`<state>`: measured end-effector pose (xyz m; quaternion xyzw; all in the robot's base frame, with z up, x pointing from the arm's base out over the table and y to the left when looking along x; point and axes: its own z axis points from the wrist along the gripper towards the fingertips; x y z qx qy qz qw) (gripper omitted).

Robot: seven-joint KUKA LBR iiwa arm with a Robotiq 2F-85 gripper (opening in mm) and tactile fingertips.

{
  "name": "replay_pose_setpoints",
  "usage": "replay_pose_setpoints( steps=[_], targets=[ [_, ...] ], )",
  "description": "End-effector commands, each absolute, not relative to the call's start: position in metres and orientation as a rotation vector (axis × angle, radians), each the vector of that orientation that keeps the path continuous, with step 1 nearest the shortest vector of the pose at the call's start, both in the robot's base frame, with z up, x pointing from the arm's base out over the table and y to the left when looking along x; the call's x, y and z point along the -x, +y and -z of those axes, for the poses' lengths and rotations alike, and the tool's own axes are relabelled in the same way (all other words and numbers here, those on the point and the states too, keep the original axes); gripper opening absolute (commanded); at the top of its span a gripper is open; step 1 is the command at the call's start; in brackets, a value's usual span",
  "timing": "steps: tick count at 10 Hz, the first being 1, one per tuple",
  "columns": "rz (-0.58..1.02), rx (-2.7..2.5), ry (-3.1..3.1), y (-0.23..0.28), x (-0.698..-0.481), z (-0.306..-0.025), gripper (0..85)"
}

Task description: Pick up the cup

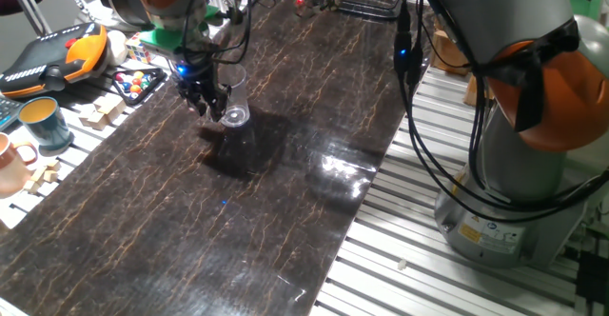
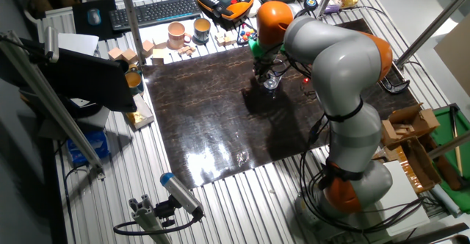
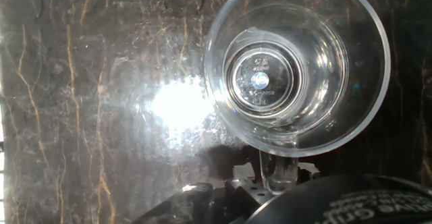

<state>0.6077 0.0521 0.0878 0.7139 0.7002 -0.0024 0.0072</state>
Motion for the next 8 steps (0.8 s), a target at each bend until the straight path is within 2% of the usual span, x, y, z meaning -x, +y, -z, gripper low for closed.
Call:
replay_pose_setpoints(
  steps=[1,3,4,8],
  targets=[
    [0.008,-2.233,2.190,0.053,-0.607,-0.087,35.3],
    [0.000,-2.207,2.226,0.051,-0.606,-0.088,10.3],
    [-0.002,-2.198,2.237,0.049,-0.605,-0.089,1.0],
    [0.005,-2.151,2.282,0.049,-0.599,-0.099,1.0]
  ],
)
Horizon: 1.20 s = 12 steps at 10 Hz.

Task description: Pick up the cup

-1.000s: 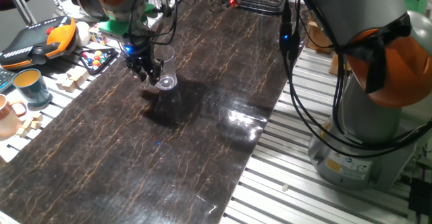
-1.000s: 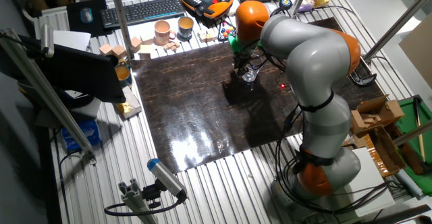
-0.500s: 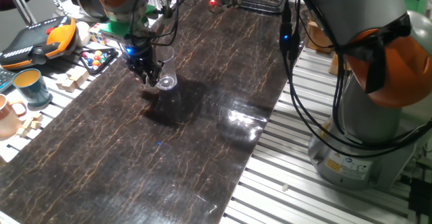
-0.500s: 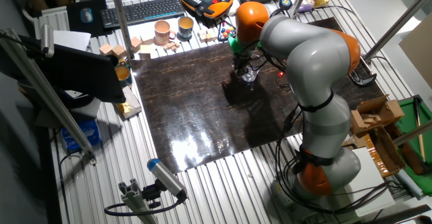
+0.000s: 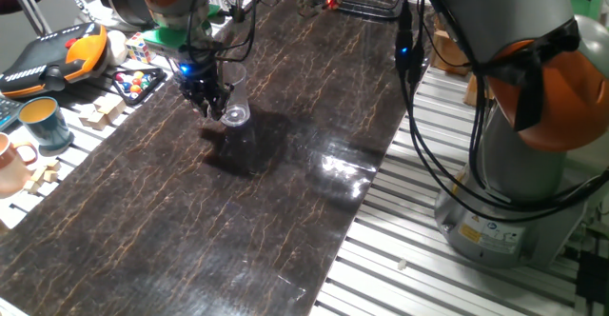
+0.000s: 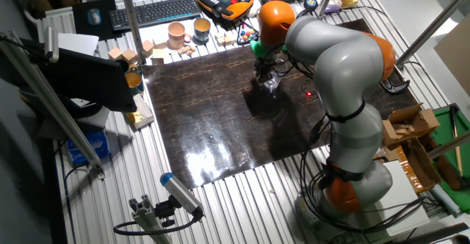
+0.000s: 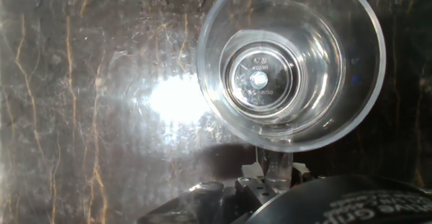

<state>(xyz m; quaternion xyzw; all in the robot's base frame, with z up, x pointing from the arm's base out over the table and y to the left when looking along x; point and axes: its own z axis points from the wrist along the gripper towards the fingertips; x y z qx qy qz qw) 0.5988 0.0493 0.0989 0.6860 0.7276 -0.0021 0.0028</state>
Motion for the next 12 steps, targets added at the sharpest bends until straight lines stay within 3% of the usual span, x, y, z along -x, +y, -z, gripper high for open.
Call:
replay_pose_setpoints(
  steps=[1,7,12],
  targets=[
    [0.007,-2.135,2.296,0.050,-0.596,-0.106,1.0],
    [0.031,-1.951,2.459,0.053,-0.574,-0.158,1.0],
    [0.003,-1.879,2.535,0.056,-0.558,-0.184,1.0]
  ],
)
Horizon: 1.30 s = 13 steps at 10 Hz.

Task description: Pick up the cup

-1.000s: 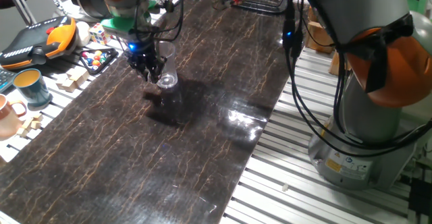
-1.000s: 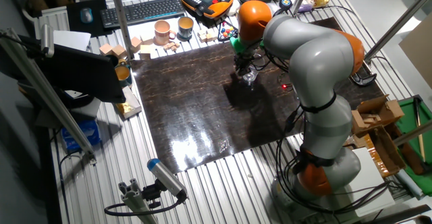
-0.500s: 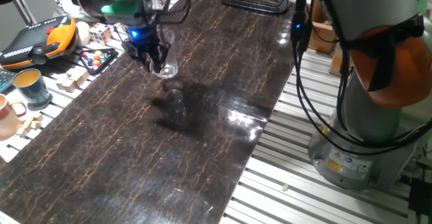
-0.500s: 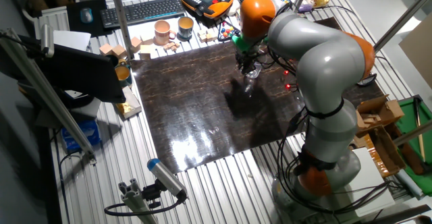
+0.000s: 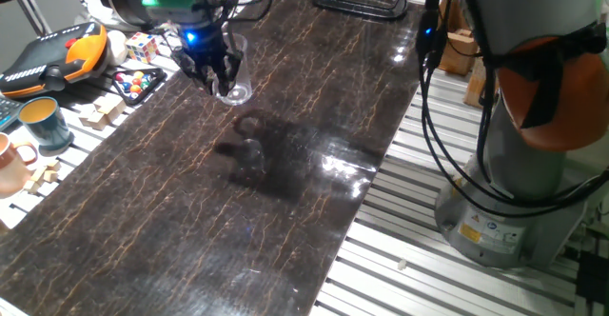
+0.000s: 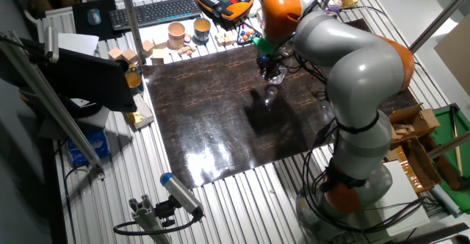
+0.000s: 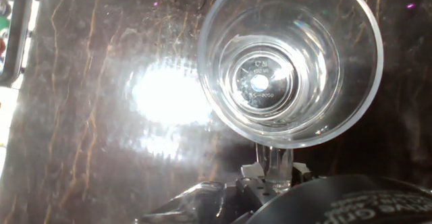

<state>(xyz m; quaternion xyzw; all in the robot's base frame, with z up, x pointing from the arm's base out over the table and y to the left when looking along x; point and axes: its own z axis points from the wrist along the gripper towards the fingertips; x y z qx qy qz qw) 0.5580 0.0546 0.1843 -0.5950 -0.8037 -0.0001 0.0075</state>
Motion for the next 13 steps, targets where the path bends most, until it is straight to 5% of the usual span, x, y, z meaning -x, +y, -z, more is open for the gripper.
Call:
replay_pose_setpoints(
  steps=[1,13],
  targets=[
    [0.020,1.812,-2.537,0.053,-0.556,-0.187,1.0],
    [-0.008,1.216,-2.966,0.051,-0.557,-0.205,1.0]
  ],
)
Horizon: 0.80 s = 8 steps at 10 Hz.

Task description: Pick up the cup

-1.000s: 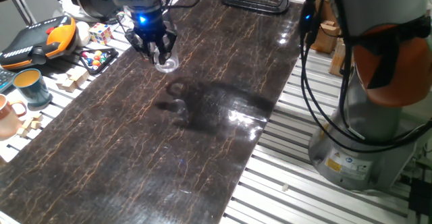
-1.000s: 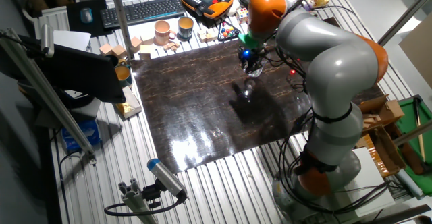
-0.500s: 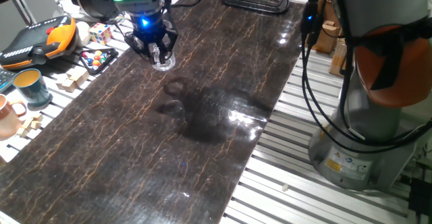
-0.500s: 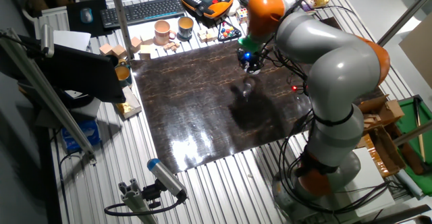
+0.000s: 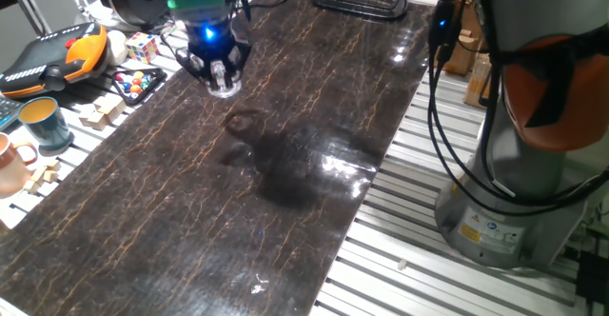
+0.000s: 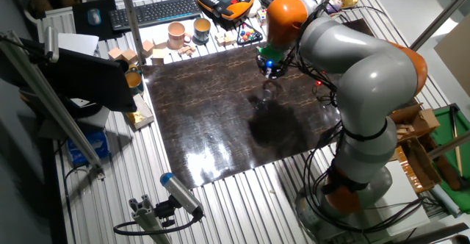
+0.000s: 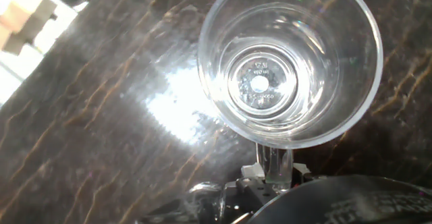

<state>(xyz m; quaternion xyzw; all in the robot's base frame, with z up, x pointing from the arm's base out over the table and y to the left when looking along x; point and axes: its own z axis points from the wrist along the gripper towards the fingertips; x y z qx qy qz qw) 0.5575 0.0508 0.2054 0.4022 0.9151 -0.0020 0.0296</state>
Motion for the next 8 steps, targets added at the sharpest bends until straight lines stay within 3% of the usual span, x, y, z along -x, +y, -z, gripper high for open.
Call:
replay_pose_setpoints(
  steps=[1,8],
  targets=[
    [-0.016,-1.193,2.858,0.049,-0.559,-0.218,1.0],
    [-0.006,-1.054,2.901,0.047,-0.550,-0.241,1.0]
  ],
)
